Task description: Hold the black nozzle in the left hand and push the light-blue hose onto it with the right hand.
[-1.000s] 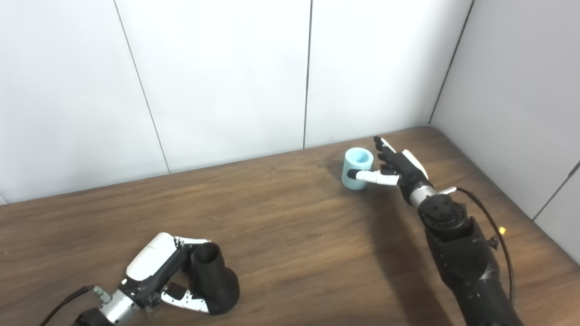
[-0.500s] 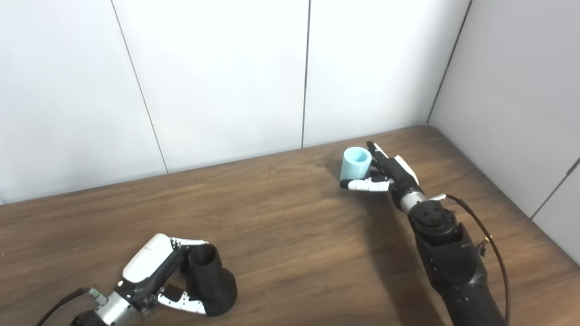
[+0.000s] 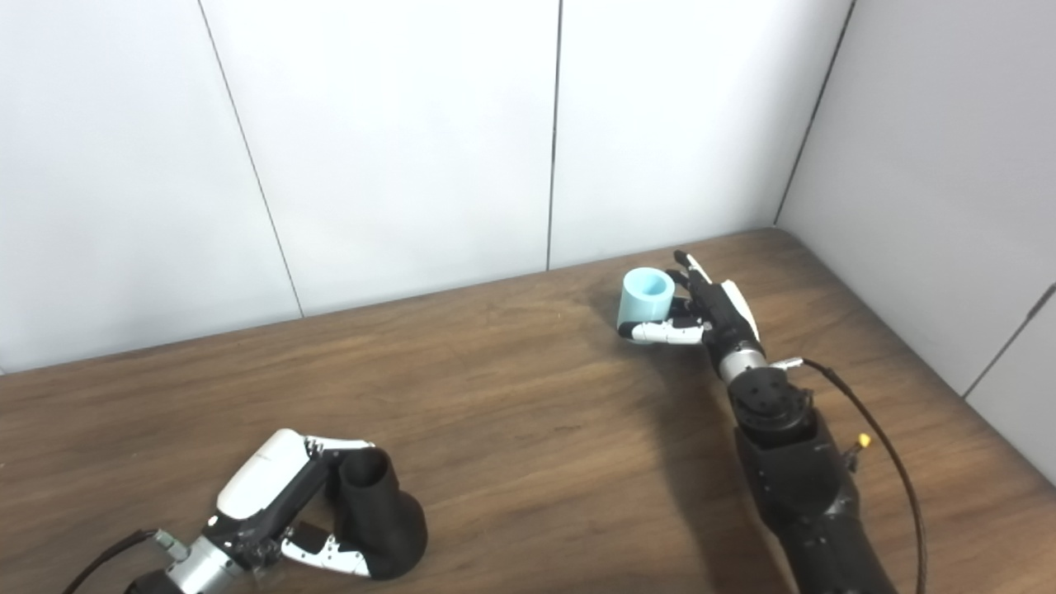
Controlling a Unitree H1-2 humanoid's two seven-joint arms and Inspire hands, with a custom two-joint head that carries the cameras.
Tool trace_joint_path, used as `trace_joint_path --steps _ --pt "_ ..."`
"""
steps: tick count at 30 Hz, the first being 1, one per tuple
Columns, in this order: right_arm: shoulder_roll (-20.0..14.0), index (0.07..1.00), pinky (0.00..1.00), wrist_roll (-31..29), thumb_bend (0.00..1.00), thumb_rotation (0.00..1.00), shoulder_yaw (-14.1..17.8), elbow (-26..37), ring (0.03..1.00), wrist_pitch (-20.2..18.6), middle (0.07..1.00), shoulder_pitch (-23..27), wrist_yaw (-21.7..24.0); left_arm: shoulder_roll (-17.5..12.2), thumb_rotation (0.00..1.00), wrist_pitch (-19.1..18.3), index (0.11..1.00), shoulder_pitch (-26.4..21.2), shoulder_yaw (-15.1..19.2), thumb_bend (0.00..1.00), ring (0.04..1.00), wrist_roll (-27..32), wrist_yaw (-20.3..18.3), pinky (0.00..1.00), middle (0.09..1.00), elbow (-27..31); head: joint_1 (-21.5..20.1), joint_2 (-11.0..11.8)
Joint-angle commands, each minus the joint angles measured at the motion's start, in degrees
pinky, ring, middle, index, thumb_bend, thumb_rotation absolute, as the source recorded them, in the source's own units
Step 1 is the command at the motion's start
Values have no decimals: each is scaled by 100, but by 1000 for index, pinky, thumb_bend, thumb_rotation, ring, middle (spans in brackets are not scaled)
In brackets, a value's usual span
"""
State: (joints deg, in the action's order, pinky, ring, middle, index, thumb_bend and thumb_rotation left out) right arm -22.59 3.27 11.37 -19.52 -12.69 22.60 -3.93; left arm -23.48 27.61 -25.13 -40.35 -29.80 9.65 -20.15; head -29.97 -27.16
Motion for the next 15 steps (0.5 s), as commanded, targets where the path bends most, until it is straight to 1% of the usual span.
trace_joint_path --steps 1,4,8,10,12,13,14,15 --pt "37 970 634 95 769 0 -80 -65 697 47 873 162 -88 -337 0 -72 519 843 -246 500 394 -203 -515 325 430 -428 6 -23" --pt "125 963 665 143 761 0 -140 -188 749 36 885 232 -191 -331 0 -72 517 868 -226 500 394 -200 -498 323 428 -391 30 -48" --pt "167 932 669 319 790 13 -267 -400 754 92 866 353 -345 -331 0 -72 517 876 -227 500 391 -214 -488 313 427 -367 68 -75" --pt "199 912 638 353 801 30 -295 -509 752 151 859 406 -394 -333 0 -72 518 879 -225 500 390 -200 -494 314 427 -365 88 -89" --pt "209 892 585 412 798 20 -350 -652 715 165 848 473 -447 -331 0 -72 518 880 -219 500 392 -205 -502 319 428 -373 119 -106" --pt "189 883 597 514 789 10 -430 -729 714 166 844 504 -472 -328 0 -72 519 885 -210 500 393 -200 -511 322 428 -378 138 -116" --pt "177 874 637 567 782 4 -482 -795 731 181 838 530 -473 -326 0 -71 519 892 -193 500 395 -202 -528 326 428 -378 167 -125" --pt "170 871 646 587 782 2 -518 -839 737 182 838 548 -451 -325 0 -71 519 902 -170 500 395 -202 -558 327 428 -370 167 -125"
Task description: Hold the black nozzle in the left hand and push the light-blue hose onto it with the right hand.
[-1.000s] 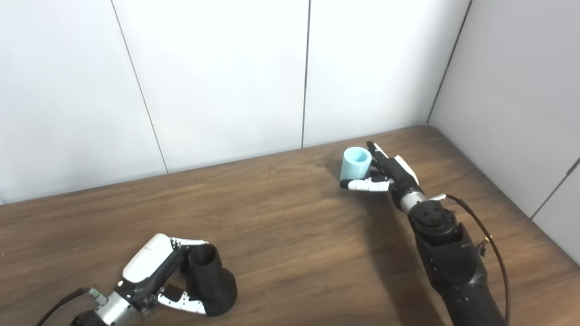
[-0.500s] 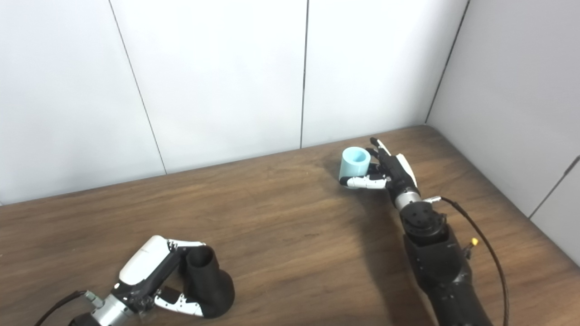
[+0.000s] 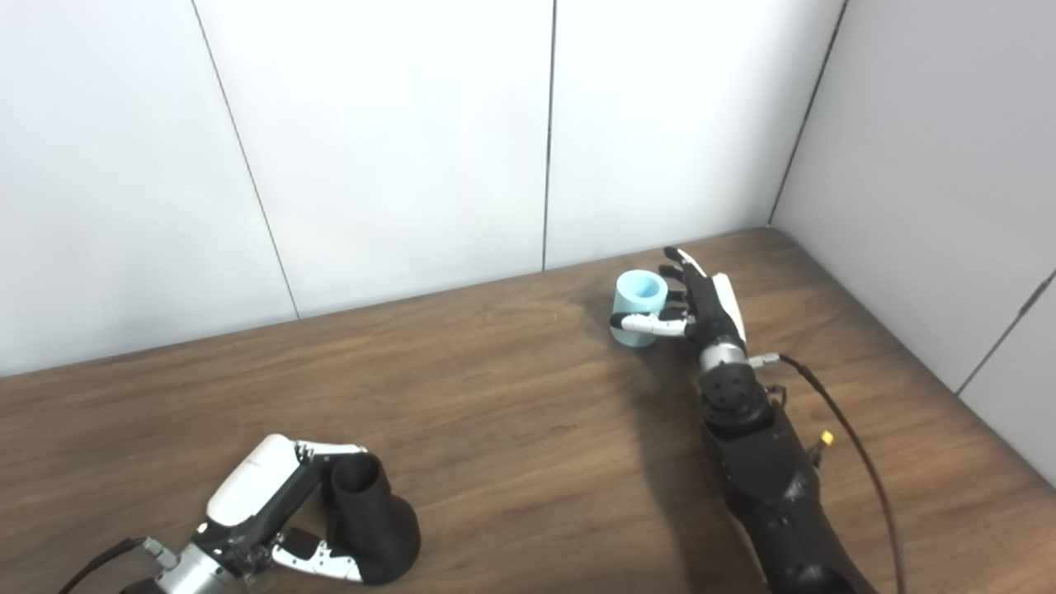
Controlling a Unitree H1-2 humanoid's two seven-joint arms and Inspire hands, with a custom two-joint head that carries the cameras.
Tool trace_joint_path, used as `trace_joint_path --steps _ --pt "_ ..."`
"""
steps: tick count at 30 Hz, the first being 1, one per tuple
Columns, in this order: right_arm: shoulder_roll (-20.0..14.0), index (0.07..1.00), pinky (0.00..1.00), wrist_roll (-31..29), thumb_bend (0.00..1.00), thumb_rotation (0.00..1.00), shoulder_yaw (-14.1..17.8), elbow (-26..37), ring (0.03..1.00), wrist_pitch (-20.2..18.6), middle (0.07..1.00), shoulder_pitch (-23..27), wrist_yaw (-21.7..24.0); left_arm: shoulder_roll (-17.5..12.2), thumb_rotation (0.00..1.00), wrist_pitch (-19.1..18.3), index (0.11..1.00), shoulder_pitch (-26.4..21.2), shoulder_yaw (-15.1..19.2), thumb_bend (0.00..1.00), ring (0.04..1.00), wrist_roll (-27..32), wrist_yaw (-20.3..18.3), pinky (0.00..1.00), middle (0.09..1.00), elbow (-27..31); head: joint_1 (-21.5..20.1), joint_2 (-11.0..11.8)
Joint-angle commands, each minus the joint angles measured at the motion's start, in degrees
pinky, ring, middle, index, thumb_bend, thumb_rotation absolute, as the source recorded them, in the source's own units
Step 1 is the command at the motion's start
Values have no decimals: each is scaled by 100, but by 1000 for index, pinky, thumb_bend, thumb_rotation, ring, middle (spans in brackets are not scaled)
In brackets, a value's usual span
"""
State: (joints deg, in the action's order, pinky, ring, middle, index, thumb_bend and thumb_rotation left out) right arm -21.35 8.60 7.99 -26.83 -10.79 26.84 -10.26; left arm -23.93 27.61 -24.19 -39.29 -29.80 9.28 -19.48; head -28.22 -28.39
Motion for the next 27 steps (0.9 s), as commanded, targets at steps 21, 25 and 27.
trace_joint_path --steps 21,25,27 --pt "-579 497 505 1016 534 24 -1489 369 491 -139 525 -156 768 -242 0 -73 518 839 -135 500 400 -213 -574 340 430 -483 136 -202" --pt "-566 490 463 1110 521 0 -1496 439 458 -187 485 -206 701 -249 0 -73 519 820 -167 501 405 -266 -509 346 432 -509 154 -217" --pt "-563 488 455 1158 520 0 -1489 332 458 -97 485 -200 612 -253 0 -72 520 818 -164 501 407 -274 -517 353 435 -514 154 -217"
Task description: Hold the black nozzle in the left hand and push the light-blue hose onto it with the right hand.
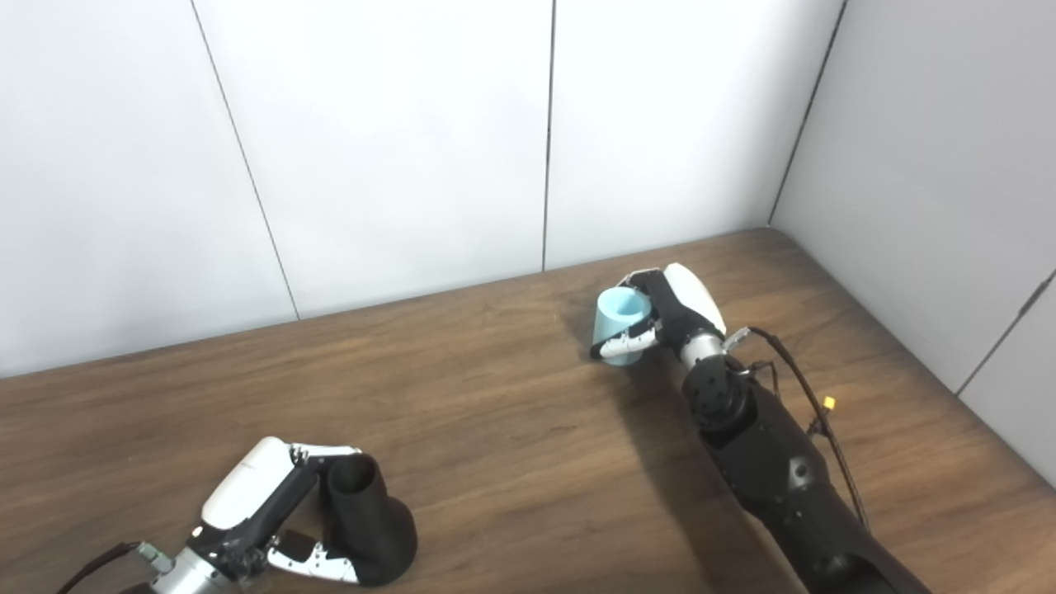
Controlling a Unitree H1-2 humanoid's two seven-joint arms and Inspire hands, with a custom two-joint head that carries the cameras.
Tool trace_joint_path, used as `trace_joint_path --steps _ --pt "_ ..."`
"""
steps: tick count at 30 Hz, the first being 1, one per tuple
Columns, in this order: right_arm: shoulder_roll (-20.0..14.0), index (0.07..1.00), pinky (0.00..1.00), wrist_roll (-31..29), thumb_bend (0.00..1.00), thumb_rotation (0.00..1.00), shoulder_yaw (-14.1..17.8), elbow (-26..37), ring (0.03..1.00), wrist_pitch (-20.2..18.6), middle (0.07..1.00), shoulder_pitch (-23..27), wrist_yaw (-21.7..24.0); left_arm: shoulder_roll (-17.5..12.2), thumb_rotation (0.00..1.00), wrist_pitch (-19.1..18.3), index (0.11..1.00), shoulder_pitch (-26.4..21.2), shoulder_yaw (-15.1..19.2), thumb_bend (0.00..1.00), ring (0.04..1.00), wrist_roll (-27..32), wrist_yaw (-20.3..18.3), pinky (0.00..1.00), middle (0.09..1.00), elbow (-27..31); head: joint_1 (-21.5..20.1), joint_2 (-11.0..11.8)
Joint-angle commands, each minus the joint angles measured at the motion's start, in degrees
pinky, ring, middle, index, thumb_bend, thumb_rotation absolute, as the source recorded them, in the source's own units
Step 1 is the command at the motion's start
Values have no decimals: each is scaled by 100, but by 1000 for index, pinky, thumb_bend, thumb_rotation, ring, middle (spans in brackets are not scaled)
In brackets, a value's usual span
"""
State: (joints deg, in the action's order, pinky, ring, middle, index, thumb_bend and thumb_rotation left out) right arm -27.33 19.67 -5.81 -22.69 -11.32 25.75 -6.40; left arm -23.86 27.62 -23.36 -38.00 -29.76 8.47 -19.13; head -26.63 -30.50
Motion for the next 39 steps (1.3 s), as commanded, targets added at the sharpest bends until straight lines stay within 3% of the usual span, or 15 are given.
trace_joint_path --steps 1,9,14,18,28,39 --pt "50 487 454 73 520 0 -91 -80 457 -16 490 -102 168 -259 0 -72 520 735 -287 501 408 -271 -451 355 436 -550 -4 -6" --pt "231 479 450 -30 519 0 199 -2 456 346 499 -166 -241 -223 0 -72 521 764 -247 500 396 -299 -471 336 432 -494 68 -67" --pt "409 503 420 -167 520 0 380 565 438 290 487 -93 -165 -181 0 -72 520 746 -262 500 397 -320 -480 334 431 -553 153 -80" --pt "466 504 388 -311 520 0 376 1287 435 99 481 43 258 -121 0 -89 517 736 -210 500 395 -321 -563 316 425 -597 216 -88" --pt "929 483 346 -454 522 0 64 3618 447 -1478 481 567 1532 128 0 -104 518 722 -107 499 388 -468 -532 305 426 -691 634 -144" --pt "1141 500 328 -406 520 0 292 4505 429 -1560 482 835 2869 451 0 -245 515 685 -3 500 384 -756 -556 281 424 -730 1638 -351"
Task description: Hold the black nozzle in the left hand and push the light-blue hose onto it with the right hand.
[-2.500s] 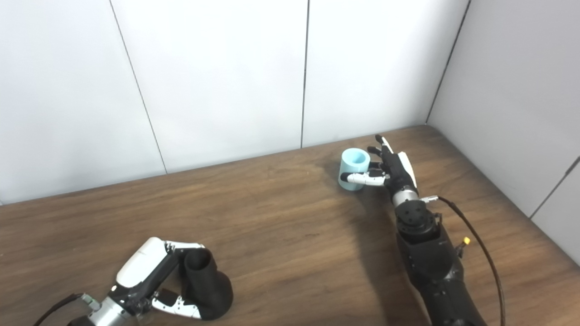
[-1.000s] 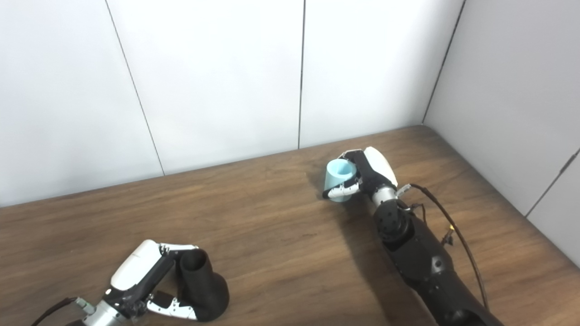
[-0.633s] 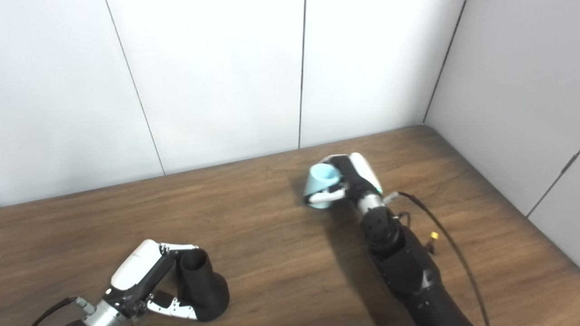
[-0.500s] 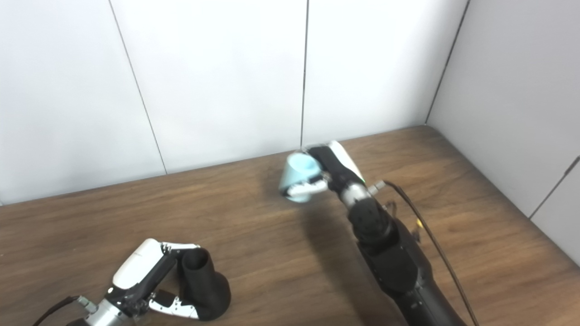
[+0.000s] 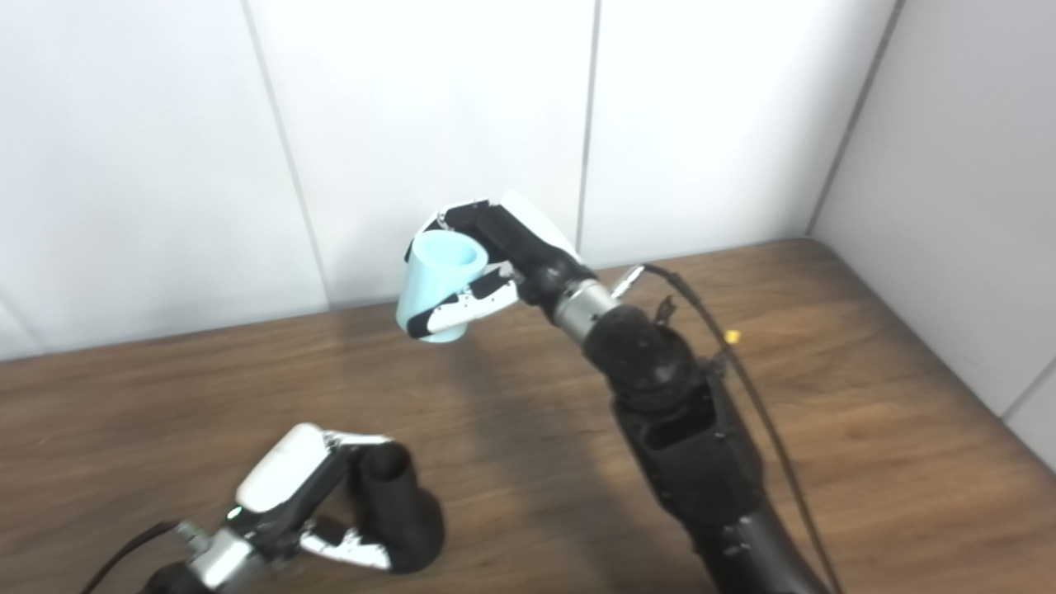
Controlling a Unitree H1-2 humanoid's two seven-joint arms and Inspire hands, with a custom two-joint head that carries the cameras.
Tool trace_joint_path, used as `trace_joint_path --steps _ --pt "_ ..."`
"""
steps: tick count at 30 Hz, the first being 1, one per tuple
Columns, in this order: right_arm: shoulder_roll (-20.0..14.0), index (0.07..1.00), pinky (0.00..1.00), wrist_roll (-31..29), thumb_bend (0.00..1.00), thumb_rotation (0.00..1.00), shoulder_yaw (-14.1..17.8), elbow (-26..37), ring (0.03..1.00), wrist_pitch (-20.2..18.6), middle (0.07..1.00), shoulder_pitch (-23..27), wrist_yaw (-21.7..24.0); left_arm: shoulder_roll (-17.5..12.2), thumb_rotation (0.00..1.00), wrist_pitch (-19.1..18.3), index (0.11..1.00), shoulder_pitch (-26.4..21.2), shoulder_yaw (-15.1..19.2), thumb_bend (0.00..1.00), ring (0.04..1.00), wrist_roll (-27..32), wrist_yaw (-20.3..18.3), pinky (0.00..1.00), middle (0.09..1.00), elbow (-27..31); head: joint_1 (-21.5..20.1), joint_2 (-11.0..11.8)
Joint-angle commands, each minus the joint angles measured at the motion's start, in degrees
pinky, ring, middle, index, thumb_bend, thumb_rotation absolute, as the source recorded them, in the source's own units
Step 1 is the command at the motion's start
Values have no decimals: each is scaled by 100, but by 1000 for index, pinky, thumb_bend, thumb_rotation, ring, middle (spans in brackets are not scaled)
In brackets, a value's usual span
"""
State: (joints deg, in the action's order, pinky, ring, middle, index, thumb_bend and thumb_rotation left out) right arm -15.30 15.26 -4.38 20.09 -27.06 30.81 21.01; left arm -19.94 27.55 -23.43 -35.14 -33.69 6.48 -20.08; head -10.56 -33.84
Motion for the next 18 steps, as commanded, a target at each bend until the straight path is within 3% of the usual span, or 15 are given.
trace_joint_path --steps 1,9,18 --pt "-32 501 328 48 520 0 200 319 427 14 483 336 301 94 0 -265 514 690 -283 500 384 -393 -363 279 423 -632 148 -50" --pt "-137 485 348 52 520 0 427 628 439 14 482 394 1306 328 0 -359 510 688 -193 500 388 -513 -432 257 419 -608 665 -305" --pt "-325 495 372 211 520 0 640 858 438 13 482 433 2249 394 0 -389 511 647 -151 500 380 -619 -377 251 423 -614 770 -543"
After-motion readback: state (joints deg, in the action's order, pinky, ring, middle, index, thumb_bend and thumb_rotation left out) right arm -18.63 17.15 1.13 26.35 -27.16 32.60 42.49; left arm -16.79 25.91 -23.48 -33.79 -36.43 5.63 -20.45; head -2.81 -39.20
